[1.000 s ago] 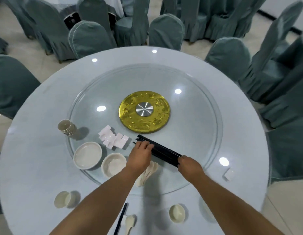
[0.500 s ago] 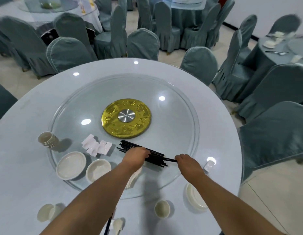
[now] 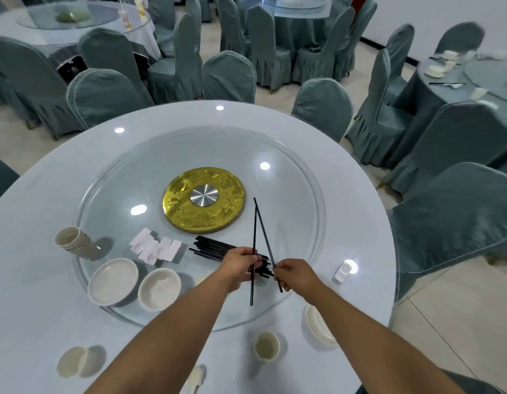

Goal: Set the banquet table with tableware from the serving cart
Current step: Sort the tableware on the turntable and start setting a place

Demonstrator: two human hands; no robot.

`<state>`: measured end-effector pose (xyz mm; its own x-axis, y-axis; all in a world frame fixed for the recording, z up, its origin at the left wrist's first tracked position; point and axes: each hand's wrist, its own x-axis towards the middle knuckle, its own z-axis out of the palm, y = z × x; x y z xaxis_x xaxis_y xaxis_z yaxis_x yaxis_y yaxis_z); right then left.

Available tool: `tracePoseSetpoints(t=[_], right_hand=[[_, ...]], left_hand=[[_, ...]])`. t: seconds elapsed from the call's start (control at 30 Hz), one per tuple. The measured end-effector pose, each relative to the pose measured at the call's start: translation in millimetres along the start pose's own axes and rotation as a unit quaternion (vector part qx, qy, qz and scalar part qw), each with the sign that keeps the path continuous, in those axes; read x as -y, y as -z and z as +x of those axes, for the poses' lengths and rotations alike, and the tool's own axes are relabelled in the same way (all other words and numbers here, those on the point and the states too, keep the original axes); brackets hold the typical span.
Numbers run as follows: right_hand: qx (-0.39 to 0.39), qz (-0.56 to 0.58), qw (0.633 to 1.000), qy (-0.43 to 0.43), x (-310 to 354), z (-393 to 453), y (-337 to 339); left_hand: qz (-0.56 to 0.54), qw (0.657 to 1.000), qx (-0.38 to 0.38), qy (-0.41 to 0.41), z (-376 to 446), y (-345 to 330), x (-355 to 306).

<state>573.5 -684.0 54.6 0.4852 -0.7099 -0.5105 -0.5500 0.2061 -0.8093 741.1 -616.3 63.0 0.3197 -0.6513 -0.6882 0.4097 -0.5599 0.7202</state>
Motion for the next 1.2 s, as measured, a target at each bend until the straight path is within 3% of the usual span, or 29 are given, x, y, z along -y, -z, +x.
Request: tracePoseSetpoints(t=[0.2,0.47,0.7,0.83,1.07,1.2], right_hand=[[0.019,0.006,1.000,-0.009,-5,-7,-4],[0.023,-0.034,0.999,-0.030,-20,-6,14],[-0.036,-0.204,0.978,0.024,-34,1,29],[-0.067,-0.236,0.969,0.017,-43,7,42],[-0.087,-0.259,0.962,-0.009,-64,19,87],[-0.095,-0.266,0.959,-0.008,-77,25,121]], left_hand=[[-0.103,0.995,0.011,-0.007,2,-24,7],[-0.132,0.991,0.036,0.004,13,-40,15],[-0.161,0.987,0.001,0.016,27,-75,20],[-0.175,0.984,-0.013,0.022,38,-103,24],[-0.127,0.991,0.019,0.028,65,-145,26],[-0.022,0.999,0.015,0.033,87,-169,21]])
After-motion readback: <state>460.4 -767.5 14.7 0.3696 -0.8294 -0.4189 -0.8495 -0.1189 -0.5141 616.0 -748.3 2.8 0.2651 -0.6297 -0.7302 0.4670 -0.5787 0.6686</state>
